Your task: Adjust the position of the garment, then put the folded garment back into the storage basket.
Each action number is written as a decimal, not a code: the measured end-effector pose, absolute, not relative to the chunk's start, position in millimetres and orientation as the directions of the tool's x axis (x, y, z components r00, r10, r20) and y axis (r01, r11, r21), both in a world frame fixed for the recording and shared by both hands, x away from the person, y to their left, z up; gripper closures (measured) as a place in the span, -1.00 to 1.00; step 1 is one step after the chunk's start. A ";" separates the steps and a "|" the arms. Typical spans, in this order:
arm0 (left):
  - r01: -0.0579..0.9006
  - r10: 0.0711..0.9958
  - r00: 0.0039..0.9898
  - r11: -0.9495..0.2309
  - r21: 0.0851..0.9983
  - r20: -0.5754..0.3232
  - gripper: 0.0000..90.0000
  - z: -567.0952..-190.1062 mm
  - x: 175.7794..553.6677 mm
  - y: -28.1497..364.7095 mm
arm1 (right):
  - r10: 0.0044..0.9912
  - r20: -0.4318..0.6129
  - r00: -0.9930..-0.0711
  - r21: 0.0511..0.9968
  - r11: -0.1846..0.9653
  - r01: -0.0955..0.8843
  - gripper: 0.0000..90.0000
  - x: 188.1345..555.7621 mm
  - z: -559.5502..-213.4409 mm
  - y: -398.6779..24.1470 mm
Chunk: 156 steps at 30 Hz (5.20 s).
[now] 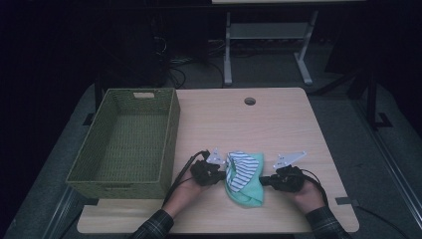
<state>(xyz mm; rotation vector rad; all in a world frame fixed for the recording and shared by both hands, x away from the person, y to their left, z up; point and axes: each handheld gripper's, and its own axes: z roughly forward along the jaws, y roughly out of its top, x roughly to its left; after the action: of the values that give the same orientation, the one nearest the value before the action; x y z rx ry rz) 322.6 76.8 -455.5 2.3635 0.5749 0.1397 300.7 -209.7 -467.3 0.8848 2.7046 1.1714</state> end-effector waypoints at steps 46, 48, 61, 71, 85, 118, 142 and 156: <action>0.176 0.204 0.979 -0.848 0.501 0.002 -0.39 -434.8 343.6 42.2 | 0.693 0.029 -0.720 0.723 0.484 0.494 -0.71 292.6 -482.1 -262.0; 0.167 0.196 0.981 -0.853 0.494 0.007 -0.40 -436.2 340.6 41.2 | 0.693 0.028 -0.720 0.723 0.483 0.494 -0.71 292.6 -482.1 -262.0; 0.159 0.180 0.984 -0.878 0.452 0.003 -0.47 -447.8 333.6 35.5 | 0.696 0.030 -0.717 0.723 0.481 0.496 -0.70 292.6 -482.0 -262.2; 0.196 0.204 0.978 -0.865 0.462 -0.034 -0.43 -451.4 334.5 38.2 | 0.696 0.030 -0.717 0.723 0.481 0.496 -0.70 292.6 -482.0 -262.2; 0.208 0.200 0.978 -0.868 0.452 -0.065 0.47 -445.2 331.6 36.8 | 0.697 0.028 -0.716 0.724 0.480 0.496 -0.70 292.7 -482.1 -262.1; 0.332 0.351 0.932 -0.742 0.583 -0.085 0.68 -372.6 348.0 66.4 | 0.704 0.036 -0.709 0.719 0.474 0.508 -0.75 292.7 -482.1 -261.0; 0.368 0.415 0.906 -0.675 0.640 -0.083 0.68 -311.8 360.3 112.6 | 0.709 0.037 -0.704 0.717 0.472 0.513 -0.78 293.0 -482.2 -260.9; 0.398 0.466 0.882 -0.653 0.644 -0.073 0.68 -293.4 365.1 141.8 | 0.711 0.038 -0.702 0.717 0.470 0.515 -0.79 293.2 -482.2 -260.7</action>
<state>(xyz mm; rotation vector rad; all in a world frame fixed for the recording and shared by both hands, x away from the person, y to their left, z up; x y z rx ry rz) 365.1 141.8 -293.4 2.3612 0.6193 0.1289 293.2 -260.7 -482.2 1.0491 2.4548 1.0613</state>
